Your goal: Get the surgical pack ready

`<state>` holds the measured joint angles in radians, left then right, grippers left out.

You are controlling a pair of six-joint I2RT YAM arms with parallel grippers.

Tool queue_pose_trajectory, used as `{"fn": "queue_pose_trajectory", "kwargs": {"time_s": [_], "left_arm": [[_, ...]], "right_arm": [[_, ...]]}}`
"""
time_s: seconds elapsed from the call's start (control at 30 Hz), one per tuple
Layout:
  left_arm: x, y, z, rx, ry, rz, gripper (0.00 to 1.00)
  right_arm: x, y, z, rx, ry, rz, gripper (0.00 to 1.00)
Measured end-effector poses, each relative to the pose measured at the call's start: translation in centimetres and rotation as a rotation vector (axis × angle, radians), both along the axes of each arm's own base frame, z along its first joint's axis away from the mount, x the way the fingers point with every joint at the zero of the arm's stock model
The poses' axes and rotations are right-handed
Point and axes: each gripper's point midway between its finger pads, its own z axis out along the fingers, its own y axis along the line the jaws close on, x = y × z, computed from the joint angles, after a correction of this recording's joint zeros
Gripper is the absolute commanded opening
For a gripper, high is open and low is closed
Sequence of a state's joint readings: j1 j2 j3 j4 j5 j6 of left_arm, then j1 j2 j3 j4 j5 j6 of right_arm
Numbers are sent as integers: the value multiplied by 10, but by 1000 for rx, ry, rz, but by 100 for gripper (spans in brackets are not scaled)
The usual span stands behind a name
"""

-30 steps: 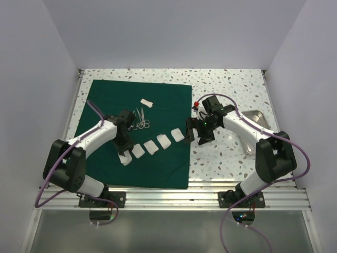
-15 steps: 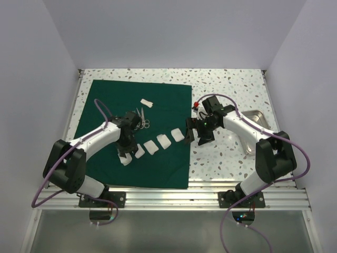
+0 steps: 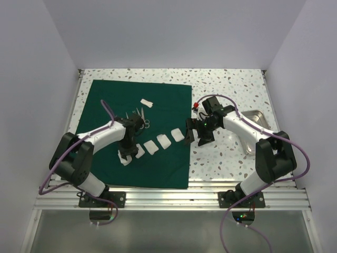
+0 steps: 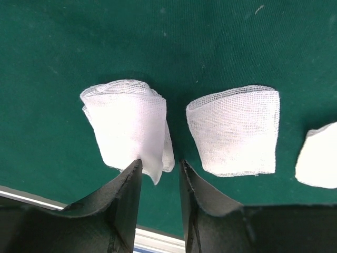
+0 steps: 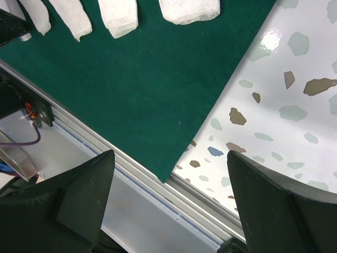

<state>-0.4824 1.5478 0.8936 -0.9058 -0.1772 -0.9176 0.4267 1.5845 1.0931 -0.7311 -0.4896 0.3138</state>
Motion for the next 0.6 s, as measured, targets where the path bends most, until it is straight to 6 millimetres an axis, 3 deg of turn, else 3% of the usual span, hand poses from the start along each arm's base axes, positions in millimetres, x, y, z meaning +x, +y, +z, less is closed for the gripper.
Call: {"fn": "queue_pose_trajectory", "kwargs": {"time_s": [0.23, 0.6], "left_arm": [[-2, -1, -6, 17, 21, -28, 35], [-2, 1, -10, 36, 24, -39, 14]], "right_arm": [[0, 0, 0, -1, 2, 0, 92], [-1, 0, 0, 0, 2, 0, 92]]}}
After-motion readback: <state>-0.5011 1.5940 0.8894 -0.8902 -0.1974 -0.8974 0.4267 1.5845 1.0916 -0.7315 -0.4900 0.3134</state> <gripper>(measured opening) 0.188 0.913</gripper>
